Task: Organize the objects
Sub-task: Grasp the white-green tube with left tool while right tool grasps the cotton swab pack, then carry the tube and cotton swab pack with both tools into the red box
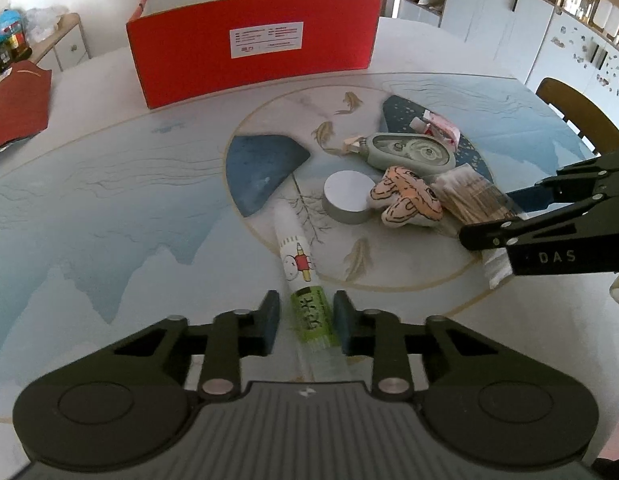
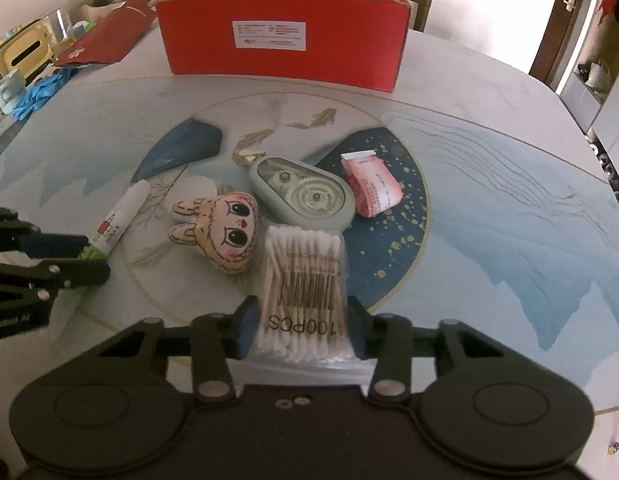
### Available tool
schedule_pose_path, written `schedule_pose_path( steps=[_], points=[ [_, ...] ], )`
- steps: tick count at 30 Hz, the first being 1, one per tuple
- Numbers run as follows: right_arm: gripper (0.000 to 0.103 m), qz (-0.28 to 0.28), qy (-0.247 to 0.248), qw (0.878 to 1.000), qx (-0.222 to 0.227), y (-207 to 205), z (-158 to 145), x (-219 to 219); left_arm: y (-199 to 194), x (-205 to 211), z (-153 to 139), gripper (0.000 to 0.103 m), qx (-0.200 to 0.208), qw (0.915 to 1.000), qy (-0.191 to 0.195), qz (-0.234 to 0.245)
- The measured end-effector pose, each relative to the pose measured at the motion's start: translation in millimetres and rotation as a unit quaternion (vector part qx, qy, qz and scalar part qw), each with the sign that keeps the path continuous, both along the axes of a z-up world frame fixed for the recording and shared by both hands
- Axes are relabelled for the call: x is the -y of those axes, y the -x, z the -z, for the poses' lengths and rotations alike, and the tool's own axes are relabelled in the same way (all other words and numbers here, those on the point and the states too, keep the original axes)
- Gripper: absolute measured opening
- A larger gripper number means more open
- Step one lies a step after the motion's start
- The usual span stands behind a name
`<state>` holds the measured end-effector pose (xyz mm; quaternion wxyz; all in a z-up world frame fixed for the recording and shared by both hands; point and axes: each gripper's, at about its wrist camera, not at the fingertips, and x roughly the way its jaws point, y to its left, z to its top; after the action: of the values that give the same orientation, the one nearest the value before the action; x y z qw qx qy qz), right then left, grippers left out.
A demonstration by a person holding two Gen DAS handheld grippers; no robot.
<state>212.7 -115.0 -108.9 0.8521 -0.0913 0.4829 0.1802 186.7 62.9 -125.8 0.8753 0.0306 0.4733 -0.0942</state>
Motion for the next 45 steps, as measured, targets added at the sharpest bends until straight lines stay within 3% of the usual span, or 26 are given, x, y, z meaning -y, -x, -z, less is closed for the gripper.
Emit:
schedule_pose_path(
  steps=[8,23,31,45],
  points=[
    [0.038,0.028,-0.025,0.999,-0.003,4,-14,9,-3,-18,-2,0.017,-0.015,0.9979,0.055,-0.029],
    [0.038,0.020,-0.050,0.998,0.044,-6,-74,-4,-18,-33,-48,0.017,0.028,0.9915,0.114,-0.056],
    [0.038,0.008,-0.050,0.995,0.083,-37,-106,-18,-48,-34,-81,0.017,0.060,0.9871,0.133,-0.066],
    [0.038,-0.021,-0.046,0.989,0.139,-95,-147,-41,-104,-41,-127,0.017,0.115,0.9843,0.115,-0.067]
  ],
)
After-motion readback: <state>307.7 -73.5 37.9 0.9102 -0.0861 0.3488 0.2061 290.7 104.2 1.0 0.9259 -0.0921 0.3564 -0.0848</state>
